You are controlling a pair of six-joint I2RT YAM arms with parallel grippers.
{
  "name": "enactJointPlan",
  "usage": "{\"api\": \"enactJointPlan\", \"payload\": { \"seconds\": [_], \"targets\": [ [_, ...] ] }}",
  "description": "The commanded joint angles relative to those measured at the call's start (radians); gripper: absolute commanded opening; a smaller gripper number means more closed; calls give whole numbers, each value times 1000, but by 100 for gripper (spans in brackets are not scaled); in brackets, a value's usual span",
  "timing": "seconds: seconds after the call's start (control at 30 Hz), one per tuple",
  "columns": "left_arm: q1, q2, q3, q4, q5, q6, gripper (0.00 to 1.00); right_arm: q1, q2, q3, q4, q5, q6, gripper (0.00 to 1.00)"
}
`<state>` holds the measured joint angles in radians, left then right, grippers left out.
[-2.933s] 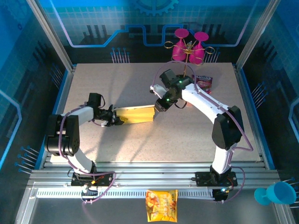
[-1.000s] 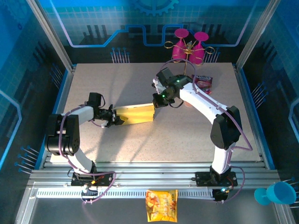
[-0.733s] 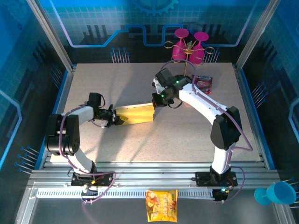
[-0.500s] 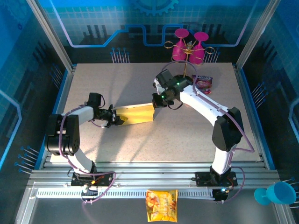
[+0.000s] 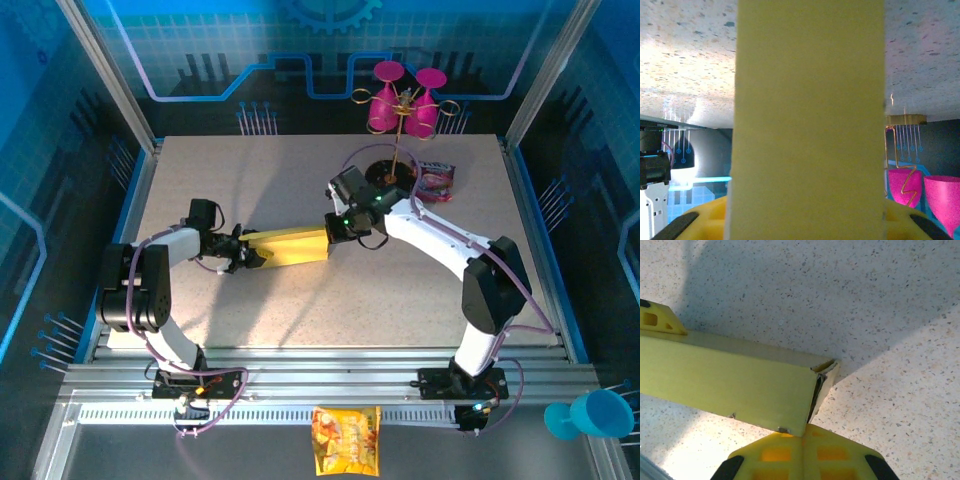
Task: Fold the paper box
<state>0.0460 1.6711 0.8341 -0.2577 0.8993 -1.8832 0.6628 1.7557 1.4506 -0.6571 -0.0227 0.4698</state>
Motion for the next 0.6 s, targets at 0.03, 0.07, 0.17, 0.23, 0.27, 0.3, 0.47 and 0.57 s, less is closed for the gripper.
{"api": "enactJointPlan", "payload": {
  "seconds": [0.03, 0.07, 0.17, 0.23, 0.27, 0.3, 0.47, 0.57],
  "targets": [
    [20, 30, -34, 5, -92, 34, 35, 26, -15, -24, 14, 86, -15, 0],
    [21, 27, -39, 26, -88, 55, 44, 26, -13, -17, 10, 92, -14, 0],
    [28, 8, -39, 20, -78, 91, 60, 25, -1, 7, -1, 95, -8, 0],
    [36, -6, -43, 14, -75, 114, 63, 23, 7, 20, -4, 87, -2, 0],
    [41, -14, -45, 7, -77, 128, 64, 24, 11, 28, -7, 82, -1, 0],
    [44, -20, -43, -1, -80, 139, 65, 22, 13, 31, -7, 77, 1, 0],
    [63, -57, -24, -39, -88, 181, 74, 20, 19, 48, -19, 70, -2, 0],
    [80, -109, -13, -78, -119, 207, 76, 18, 23, 52, -22, 65, -4, 0]
  ]
}}
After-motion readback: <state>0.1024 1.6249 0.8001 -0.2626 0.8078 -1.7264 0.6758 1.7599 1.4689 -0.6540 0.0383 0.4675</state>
